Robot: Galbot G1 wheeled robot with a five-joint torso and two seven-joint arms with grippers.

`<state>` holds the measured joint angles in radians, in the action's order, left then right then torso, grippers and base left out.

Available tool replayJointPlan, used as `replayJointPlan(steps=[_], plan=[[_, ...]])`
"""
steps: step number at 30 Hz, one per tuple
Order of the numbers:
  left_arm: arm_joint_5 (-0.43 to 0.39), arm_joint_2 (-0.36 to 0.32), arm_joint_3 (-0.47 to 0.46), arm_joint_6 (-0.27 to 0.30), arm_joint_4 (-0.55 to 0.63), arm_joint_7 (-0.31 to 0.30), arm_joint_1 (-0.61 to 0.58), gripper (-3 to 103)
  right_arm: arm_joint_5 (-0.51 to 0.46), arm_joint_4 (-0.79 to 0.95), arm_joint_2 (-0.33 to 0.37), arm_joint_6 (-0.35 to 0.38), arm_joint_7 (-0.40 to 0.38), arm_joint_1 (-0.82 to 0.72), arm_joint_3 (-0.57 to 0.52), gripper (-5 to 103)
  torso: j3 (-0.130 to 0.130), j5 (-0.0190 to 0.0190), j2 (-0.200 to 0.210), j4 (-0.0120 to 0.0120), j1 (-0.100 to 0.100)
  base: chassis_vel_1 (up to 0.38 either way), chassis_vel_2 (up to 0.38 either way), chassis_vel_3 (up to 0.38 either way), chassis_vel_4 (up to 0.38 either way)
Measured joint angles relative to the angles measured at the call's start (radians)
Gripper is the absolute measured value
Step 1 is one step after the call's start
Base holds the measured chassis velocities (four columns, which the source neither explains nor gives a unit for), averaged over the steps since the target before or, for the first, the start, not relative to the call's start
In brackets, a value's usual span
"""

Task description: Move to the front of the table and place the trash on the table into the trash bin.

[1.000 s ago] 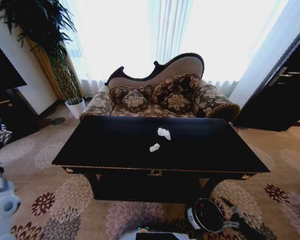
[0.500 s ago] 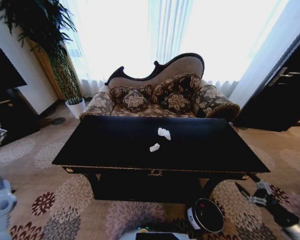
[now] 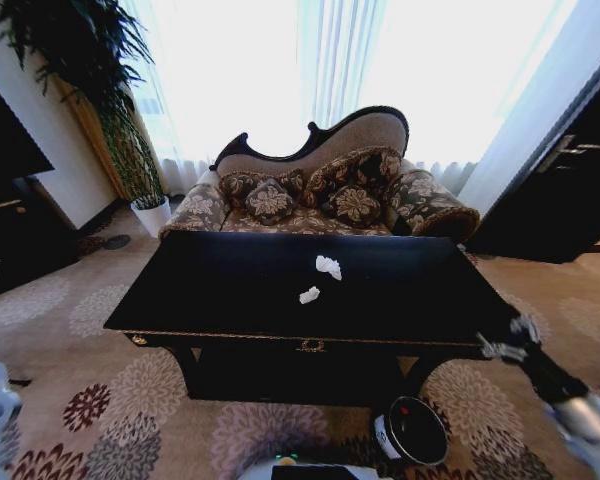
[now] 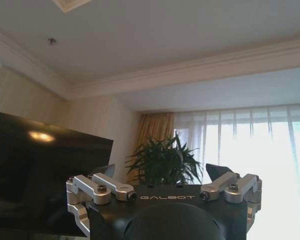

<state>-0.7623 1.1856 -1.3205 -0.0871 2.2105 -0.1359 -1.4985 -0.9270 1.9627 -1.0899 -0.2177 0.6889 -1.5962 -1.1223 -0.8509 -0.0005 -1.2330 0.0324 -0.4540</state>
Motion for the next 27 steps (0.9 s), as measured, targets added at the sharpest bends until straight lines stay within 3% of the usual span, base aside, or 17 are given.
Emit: replayJointPlan(steps=[1,2,5,10,18,23,27], plan=[[0.003,0.001,0.003,0.0,0.006,0.0,0.0,100,0.017,0.047,0.007,0.023,-0.09,0.011,0.034,100,0.0,0.0004,0.0,0.0,0.0,0.0,0.0,0.0,0.0],[0.003,0.001,0.003,0.0,0.006,0.0,0.0,100,0.017,0.047,0.007,0.023,-0.09,0.011,0.034,100,0.0,0.0004,0.0,0.0,0.0,0.0,0.0,0.0,0.0],[-0.006,-0.002,-0.001,0.005,0.02,0.0,0.004,100,0.063,0.152,0.061,0.103,-0.291,0.053,0.106,100,0.0,-0.0002,0.0,-0.0001,0.0,0.0,0.0,0.0,0.0],[-0.014,-0.02,0.013,0.003,0.008,-0.001,0.015,100,0.061,0.23,0.124,0.196,-0.428,0.075,0.123,100,0.0,0.0003,0.0,0.0001,0.0,0.0,0.0,0.0,0.0],[0.005,-0.021,0.061,0.007,0.008,-0.001,0.03,100,0.045,0.291,0.185,0.286,-0.493,0.096,0.137,100,0.0,0.0003,0.0,-0.0003,0.0,0.0,0.0,0.0,0.0],[0.026,-0.024,0.094,0.01,0.016,-0.001,0.035,100,0.032,0.324,0.226,0.364,-0.591,0.099,0.159,100,0.0,0.0005,0.0,0.0005,0.0,0.0,0.0,0.0,0.0],[0.039,-0.023,0.105,0.01,0.048,-0.001,0.021,100,-0.004,0.293,0.342,0.394,-0.656,0.145,0.223,100,0.0,0.0004,0.0,0.0001,0.0,0.0,0.0,0.0,0.0]])
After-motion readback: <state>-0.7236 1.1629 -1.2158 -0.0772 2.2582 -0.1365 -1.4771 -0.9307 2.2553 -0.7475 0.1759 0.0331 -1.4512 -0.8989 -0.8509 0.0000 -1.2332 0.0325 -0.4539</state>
